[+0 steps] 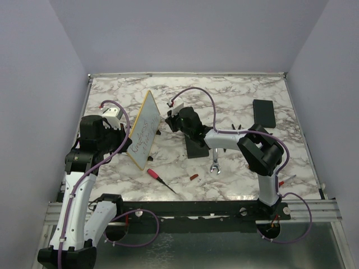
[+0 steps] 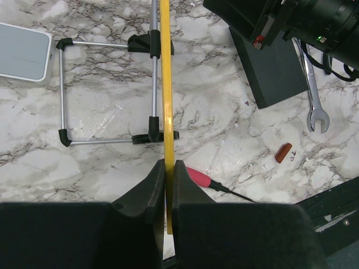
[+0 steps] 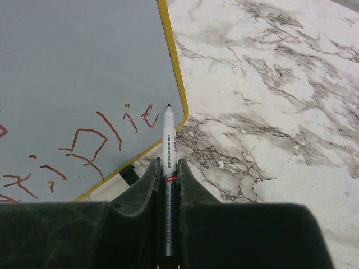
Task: Write a sentence on the whiteboard
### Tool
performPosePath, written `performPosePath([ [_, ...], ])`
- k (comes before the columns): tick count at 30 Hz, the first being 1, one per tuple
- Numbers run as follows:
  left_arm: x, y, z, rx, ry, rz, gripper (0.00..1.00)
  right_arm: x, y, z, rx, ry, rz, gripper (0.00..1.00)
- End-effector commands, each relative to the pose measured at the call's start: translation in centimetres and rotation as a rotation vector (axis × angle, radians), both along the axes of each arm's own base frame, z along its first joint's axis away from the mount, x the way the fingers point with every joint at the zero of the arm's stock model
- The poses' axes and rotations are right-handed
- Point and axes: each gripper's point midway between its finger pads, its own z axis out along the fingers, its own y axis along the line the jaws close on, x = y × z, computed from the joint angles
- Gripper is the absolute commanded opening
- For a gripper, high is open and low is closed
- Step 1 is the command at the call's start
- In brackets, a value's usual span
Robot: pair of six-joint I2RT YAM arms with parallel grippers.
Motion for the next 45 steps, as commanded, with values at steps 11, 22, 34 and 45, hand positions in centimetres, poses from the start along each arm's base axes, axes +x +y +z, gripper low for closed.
performPosePath([
  [11,-0.5,-0.5,-0.1,-0.01,0.003,-0.034,0.0,0.9,1.2,3.0,0.04,-0.076,0.007,0.01],
  [22,-0.5,-0.6,-0.1,-0.01,0.005,-0.034,0.0,-0.9,1.5,1.8,0.038,-0.052,0.092,0.01],
  [34,-0.5,-0.5,-0.1,-0.009,0.002,-0.033,0.0,-0.9,1.2,0.3,0.012,-0.025,0.053,0.01],
  [45,-0.5,-0.5,0.0,-0.009,-0.001,-0.032,0.0,0.6,1.2,0.3,0.005,-0.029,-0.006,0.01],
])
